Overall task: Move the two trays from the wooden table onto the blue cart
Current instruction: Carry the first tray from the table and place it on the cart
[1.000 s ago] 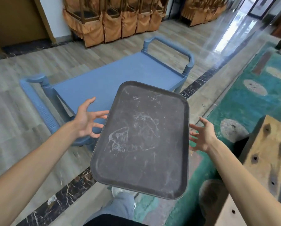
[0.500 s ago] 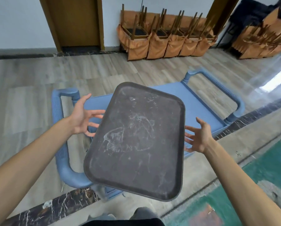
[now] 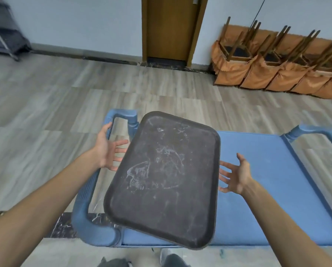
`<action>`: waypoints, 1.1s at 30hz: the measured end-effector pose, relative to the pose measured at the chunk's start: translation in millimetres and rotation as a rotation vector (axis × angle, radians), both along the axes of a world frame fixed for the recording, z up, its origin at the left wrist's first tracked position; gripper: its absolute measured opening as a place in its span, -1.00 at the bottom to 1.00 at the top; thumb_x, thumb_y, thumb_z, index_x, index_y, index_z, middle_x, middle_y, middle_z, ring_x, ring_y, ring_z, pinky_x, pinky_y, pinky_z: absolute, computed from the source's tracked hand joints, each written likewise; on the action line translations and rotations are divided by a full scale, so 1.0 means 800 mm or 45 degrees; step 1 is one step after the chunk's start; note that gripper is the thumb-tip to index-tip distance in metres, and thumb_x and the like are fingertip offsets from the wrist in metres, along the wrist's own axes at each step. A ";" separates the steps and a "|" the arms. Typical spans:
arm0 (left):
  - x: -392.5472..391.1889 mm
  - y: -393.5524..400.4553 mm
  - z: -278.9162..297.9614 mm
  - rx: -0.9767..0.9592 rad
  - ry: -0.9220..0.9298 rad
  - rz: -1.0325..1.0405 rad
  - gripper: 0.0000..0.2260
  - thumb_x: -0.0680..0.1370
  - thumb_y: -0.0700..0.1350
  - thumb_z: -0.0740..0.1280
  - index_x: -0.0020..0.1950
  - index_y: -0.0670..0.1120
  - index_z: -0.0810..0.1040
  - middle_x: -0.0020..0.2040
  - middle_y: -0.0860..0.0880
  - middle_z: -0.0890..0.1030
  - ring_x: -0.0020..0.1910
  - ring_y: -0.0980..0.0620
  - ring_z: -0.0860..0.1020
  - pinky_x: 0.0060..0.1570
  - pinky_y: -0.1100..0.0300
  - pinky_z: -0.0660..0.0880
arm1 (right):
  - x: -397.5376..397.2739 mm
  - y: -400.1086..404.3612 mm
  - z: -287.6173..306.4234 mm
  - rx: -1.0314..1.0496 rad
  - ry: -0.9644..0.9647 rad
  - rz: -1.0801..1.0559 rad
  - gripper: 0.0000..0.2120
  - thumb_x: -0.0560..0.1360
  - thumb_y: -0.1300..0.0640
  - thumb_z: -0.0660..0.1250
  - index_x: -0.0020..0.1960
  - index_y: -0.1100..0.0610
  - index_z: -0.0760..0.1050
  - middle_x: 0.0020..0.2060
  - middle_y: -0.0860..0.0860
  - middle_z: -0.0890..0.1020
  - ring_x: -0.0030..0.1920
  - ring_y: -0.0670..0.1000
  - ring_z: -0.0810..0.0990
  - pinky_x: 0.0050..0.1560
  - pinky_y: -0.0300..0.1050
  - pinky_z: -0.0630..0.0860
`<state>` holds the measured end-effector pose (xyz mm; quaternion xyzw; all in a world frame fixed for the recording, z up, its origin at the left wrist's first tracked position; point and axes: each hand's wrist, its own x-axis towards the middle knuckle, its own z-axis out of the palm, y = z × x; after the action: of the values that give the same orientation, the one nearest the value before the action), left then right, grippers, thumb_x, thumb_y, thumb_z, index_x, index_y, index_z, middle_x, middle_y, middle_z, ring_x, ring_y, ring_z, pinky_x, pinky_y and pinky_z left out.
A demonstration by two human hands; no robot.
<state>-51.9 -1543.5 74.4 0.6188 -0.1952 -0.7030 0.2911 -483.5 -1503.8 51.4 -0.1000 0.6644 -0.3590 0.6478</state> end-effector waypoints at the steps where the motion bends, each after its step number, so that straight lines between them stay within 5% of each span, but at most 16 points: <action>1: 0.000 0.000 -0.006 0.015 -0.020 0.022 -0.10 0.33 0.57 0.02 0.37 -0.04 0.55 -0.01 -0.09 0.57 -0.09 -0.15 0.52 -0.07 -0.09 0.38 | 0.001 -0.007 -0.007 0.020 -0.007 0.022 -0.26 0.49 -0.44 0.06 0.28 0.11 0.60 0.07 0.13 0.60 0.06 0.14 0.56 -0.01 0.23 0.48; 14: -0.005 0.012 -0.048 0.070 -0.082 0.246 -0.14 0.32 0.57 0.02 0.34 0.06 0.59 0.01 -0.10 0.59 -0.07 -0.13 0.53 -0.06 -0.15 0.36 | -0.008 -0.036 -0.069 0.142 -0.149 0.111 -0.17 0.45 -0.53 0.03 0.27 0.12 0.61 0.17 0.18 0.64 0.17 0.17 0.60 0.01 0.35 0.53; 22: -0.004 0.019 -0.046 0.030 0.009 0.204 -0.18 0.33 0.57 0.05 0.34 0.10 0.60 0.19 -0.12 0.56 0.04 -0.16 0.56 -0.04 -0.18 0.39 | -0.018 -0.045 -0.072 0.134 -0.113 0.196 -0.17 0.48 -0.52 0.00 0.29 0.11 0.59 0.21 0.20 0.61 0.22 0.19 0.58 0.07 0.43 0.54; 24: -0.006 0.023 -0.037 -0.001 0.028 0.129 -0.21 0.36 0.55 0.04 0.38 0.15 0.56 0.35 -0.12 0.50 0.26 -0.20 0.49 0.17 -0.32 0.32 | -0.014 -0.050 -0.065 0.099 0.058 0.284 -0.19 0.51 -0.52 -0.04 0.31 0.08 0.56 0.24 0.18 0.59 0.23 0.18 0.56 0.09 0.38 0.55; 27: -0.021 0.030 -0.019 -0.155 -0.116 -0.011 -0.25 0.38 0.55 0.04 0.47 0.24 0.46 0.56 0.07 0.31 0.60 -0.05 0.12 0.48 -0.32 -0.06 | 0.004 -0.059 -0.046 -0.151 0.500 0.487 -0.29 0.58 -0.46 -0.08 0.40 -0.01 0.49 0.38 0.07 0.51 0.35 0.10 0.47 0.27 0.25 0.41; 30: -0.048 0.045 -0.003 -0.416 -0.501 -0.360 -0.26 0.38 0.60 0.01 0.53 0.39 0.24 0.56 0.40 0.04 0.56 0.29 -0.14 0.52 -0.08 -0.15 | 0.032 -0.067 -0.022 -0.577 0.908 0.742 -0.43 0.60 -0.40 -0.08 0.26 -0.10 0.52 0.37 0.03 0.49 0.34 0.02 0.41 0.32 0.01 0.27; 33: -0.064 0.055 -0.002 -0.583 -1.047 -0.719 -0.31 0.44 0.57 -0.05 0.56 0.43 0.03 0.58 0.27 -0.32 0.51 0.16 -0.47 0.52 -0.15 -0.33 | 0.062 -0.076 -0.002 -0.849 1.181 1.008 -0.36 0.56 -0.46 -0.07 0.52 -0.22 0.33 0.60 -0.09 0.23 0.59 -0.03 0.12 0.50 0.09 0.17</action>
<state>-103.0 -1499.5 72.9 0.6869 -0.5995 -0.3935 0.1182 -433.7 -1564.3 49.5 -0.6716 0.6403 -0.2009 0.3140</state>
